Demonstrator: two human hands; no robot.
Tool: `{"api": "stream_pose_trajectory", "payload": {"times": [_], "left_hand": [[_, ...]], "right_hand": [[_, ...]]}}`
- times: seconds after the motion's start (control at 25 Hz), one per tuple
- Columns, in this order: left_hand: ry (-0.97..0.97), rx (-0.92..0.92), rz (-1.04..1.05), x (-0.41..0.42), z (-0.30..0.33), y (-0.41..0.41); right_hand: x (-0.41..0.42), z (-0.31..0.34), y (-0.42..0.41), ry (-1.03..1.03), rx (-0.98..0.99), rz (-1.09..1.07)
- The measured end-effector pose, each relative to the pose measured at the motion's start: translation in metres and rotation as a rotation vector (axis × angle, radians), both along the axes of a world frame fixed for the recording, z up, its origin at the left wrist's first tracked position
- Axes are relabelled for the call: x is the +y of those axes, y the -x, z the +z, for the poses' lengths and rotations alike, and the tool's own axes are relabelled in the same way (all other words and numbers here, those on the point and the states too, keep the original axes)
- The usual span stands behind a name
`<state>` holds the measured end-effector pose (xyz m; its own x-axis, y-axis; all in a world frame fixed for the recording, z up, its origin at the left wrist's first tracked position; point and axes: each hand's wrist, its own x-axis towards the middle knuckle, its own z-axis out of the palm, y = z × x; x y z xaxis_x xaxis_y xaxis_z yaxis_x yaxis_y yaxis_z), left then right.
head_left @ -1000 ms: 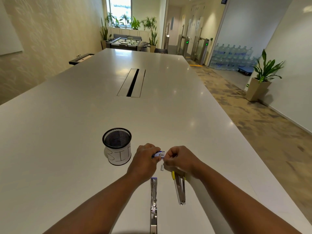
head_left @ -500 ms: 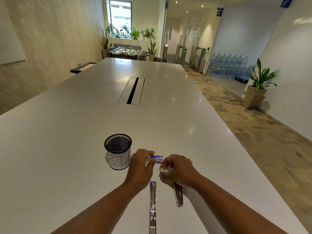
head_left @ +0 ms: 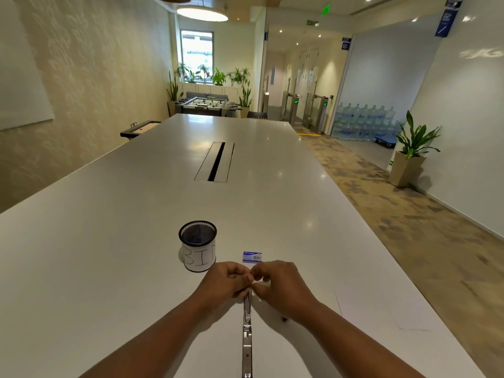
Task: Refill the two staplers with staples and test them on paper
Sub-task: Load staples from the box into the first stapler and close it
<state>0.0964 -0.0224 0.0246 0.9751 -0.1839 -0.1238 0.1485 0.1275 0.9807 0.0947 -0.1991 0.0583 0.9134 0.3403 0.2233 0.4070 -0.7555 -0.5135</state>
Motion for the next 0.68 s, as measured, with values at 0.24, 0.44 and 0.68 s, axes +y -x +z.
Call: {"api": "stream_pose_trajectory", "payload": {"times": [0.24,0.44,0.68], "left_hand": [[-0.027,0.039,0.07,0.007,-0.001,0.011],[-0.087,0.067,0.023,0.008,-0.001,0.018],[-0.296,-0.062,-0.092,0.007,0.0,0.023]], "right_hand": [[0.006,-0.025,0.055,-0.184,0.049,-0.187],[0.01,-0.056,0.082,-0.108,0.035,-0.146],[0.01,-0.065,0.08,-0.171,0.018,-0.168]]}}
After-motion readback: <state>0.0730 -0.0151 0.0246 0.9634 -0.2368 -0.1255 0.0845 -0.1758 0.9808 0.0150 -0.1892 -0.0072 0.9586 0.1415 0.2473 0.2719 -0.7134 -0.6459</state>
